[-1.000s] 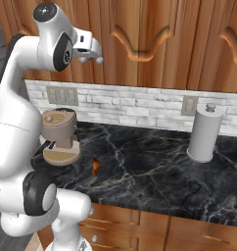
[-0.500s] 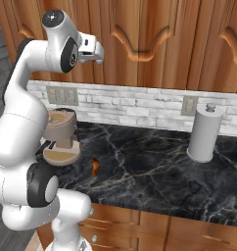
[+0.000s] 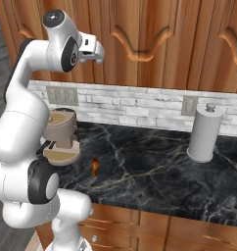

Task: Retrieve the tupperware from the cabinet, then place the raw meat into the tupperware to avoid contamination.

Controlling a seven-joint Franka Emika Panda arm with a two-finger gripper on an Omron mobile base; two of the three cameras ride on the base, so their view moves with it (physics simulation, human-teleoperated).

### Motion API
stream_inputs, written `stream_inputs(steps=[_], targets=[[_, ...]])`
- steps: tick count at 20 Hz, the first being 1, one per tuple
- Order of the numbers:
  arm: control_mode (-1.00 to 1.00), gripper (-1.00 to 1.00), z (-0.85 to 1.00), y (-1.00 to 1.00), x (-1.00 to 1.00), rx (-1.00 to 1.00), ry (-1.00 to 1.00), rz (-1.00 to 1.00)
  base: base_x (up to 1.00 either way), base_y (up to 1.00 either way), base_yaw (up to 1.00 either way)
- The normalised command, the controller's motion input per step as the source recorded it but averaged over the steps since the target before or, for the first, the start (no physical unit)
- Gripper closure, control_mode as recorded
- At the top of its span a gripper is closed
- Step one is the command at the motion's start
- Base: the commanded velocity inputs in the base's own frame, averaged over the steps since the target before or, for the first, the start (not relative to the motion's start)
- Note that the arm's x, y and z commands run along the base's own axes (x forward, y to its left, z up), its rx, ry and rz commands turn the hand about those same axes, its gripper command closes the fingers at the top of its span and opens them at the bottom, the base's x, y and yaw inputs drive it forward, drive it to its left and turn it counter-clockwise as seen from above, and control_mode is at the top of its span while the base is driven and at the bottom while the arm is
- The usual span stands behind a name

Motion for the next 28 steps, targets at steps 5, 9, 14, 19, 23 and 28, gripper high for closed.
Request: stream_inputs(steps=[5,9,14,19,23,28], targets=[[-1.00,1.00,-0.23,0.00,0.22,0.00,0.00,0.00,0.00,0.00,0.00],[-1.00,1.00,-0.15,0.00,0.15,0.00,0.00,0.00,0.00,0.00,0.00],[-1.00,1.00,-0.11,0.00,0.11,0.00,0.00,0.00,0.00,0.00,0.00],[-1.00,1.00,-0.12,0.02,0.01,0.00,0.00,-0.04,0.00,0.00,0.00],[-1.00,1.00,-0.11,0.23,-0.24,0.00,0.00,-0.17,0.00,0.00,0.00],[-1.00,1.00,-0.12,0.26,-0.33,0.00,0.03,-0.22,0.00,0.00,0.00]])
